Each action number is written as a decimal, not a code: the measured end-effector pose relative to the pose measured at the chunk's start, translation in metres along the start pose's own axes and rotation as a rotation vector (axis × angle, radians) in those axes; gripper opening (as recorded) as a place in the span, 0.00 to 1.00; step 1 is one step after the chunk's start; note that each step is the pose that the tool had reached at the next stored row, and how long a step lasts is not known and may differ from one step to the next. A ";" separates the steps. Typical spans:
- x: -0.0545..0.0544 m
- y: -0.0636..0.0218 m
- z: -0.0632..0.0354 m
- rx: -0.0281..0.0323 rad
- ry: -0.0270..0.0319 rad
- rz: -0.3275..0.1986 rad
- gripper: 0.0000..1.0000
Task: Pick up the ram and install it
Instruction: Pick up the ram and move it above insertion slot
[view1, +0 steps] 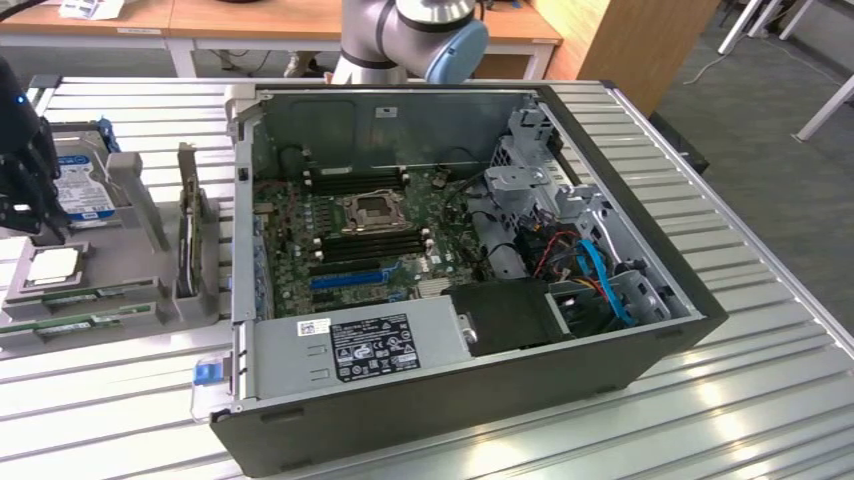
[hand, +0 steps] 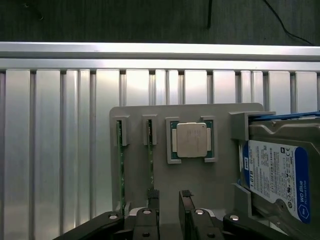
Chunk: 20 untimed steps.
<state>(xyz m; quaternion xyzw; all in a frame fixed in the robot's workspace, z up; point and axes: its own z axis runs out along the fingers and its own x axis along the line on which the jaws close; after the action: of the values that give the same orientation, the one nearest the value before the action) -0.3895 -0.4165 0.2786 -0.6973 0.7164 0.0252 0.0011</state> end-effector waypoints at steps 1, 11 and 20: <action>0.002 -0.0001 -0.0001 0.0000 -0.0001 0.000 0.30; 0.026 -0.0006 -0.0010 0.0000 0.0000 0.000 0.30; 0.039 -0.0008 -0.0014 0.0000 -0.0001 0.000 0.30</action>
<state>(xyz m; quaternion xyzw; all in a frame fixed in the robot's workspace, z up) -0.3897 -0.4555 0.2786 -0.6973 0.7164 0.0253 0.0011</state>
